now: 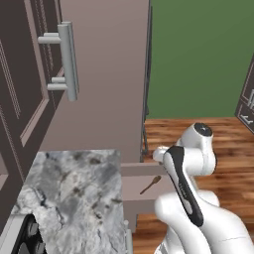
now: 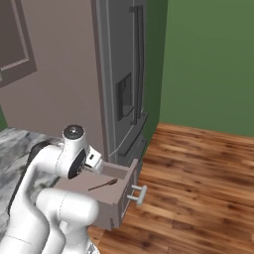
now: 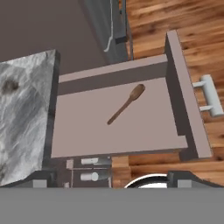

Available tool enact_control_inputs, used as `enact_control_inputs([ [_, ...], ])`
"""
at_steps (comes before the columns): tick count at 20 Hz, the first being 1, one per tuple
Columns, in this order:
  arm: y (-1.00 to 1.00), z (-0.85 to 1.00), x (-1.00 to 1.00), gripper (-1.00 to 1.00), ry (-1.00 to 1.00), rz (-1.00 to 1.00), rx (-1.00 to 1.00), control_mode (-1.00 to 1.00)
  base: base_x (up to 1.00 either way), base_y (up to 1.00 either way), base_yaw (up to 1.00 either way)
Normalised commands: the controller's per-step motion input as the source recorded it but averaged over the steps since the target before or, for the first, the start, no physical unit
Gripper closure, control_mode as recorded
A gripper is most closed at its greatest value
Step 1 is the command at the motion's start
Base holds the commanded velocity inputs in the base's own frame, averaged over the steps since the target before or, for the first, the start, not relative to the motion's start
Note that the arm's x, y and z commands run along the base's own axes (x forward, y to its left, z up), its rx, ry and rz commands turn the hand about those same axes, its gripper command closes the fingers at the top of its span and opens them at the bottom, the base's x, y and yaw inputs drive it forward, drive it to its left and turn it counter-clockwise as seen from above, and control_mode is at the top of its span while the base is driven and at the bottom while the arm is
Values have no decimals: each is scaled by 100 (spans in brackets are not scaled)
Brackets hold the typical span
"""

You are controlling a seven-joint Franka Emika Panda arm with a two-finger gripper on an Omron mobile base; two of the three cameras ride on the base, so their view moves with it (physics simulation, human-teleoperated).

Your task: Organize the utensils by type. Pick up the wooden spoons from the counter and place them in the open cabinet. Then pick up the metallic utensils from the counter and place them in the open drawer.

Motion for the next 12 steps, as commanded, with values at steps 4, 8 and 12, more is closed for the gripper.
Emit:
enact_control_inputs([
  [4, -3, 37, -60, -100, 0, 8, -11, -100, 0, 0, 0],
  [8, -2, 36, -52, -100, 0, 6, -8, -100, 0, 0, 0],
  [12, -1, 18, -30, -100, 2, 3, -7, -100, 0, 0, 0],
])
